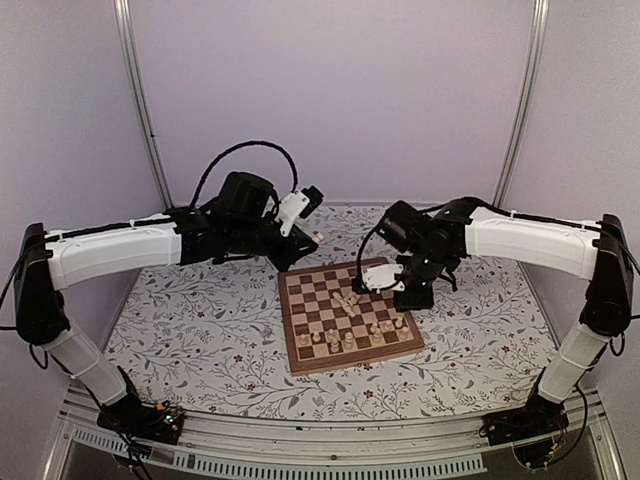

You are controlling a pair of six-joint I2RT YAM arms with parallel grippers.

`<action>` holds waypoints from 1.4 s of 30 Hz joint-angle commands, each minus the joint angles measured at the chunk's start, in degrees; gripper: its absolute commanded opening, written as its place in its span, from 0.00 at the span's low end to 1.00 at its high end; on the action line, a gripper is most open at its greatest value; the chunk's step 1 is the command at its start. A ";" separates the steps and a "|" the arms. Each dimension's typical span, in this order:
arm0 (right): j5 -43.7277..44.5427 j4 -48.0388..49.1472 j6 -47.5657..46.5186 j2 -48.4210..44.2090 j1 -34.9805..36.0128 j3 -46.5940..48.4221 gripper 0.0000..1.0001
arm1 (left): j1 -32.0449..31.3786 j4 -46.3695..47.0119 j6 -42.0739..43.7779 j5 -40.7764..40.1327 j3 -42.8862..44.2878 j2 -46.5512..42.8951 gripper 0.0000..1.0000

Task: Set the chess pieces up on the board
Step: Place the chess piece on the chessboard.

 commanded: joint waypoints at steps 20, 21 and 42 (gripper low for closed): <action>-44.89 10.40 -1.62 -10.75 -11.70 8.90 0.43 | -1.91 -1.47 0.26 41.83 4.23 8.64 0.01; -45.95 10.19 -1.40 -10.25 -11.77 9.05 0.44 | -1.99 -0.88 0.21 42.46 3.89 8.38 0.02; -60.13 7.01 4.34 -2.91 -10.25 8.50 0.49 | -2.28 6.12 -1.13 43.69 -0.08 5.18 0.03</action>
